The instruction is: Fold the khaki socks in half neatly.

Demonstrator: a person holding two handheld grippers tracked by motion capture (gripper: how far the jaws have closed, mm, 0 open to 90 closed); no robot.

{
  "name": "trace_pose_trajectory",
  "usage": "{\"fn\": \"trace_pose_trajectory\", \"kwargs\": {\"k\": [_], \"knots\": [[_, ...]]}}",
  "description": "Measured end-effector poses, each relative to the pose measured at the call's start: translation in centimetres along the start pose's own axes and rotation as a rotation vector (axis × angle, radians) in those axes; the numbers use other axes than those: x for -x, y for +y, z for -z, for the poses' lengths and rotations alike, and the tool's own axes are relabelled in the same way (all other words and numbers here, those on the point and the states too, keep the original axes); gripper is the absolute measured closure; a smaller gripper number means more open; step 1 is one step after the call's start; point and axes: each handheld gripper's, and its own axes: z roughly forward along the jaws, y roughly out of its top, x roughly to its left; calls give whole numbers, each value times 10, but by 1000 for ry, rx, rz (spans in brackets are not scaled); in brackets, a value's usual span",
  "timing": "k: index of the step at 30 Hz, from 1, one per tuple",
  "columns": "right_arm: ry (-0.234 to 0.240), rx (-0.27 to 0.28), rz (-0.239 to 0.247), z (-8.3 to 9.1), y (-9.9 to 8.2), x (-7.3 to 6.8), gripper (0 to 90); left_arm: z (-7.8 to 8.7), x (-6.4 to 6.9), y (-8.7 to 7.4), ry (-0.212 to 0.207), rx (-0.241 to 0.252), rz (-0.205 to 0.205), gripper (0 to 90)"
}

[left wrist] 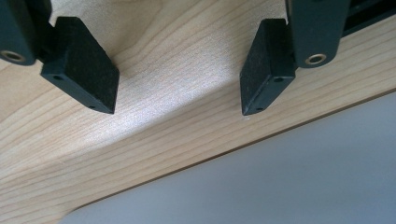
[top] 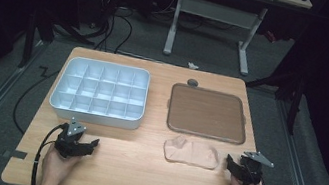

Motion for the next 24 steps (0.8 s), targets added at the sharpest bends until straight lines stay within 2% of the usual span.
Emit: {"fn": "trace_pose_trajectory", "kwargs": {"k": [10,16,21,24], "knots": [[3,0,-4,-1,1,0,467,0,2,1,24,-6,19,289],[12,2,-2,0,1,0,478,1,9,1,18,-4,7,322],[45,4,-25,3,-1,0,497,4,14,4,-15,12,-5,326],[59,21,-18,6,-2,-1,497,7,20,7,-34,31,-9,329]]}}
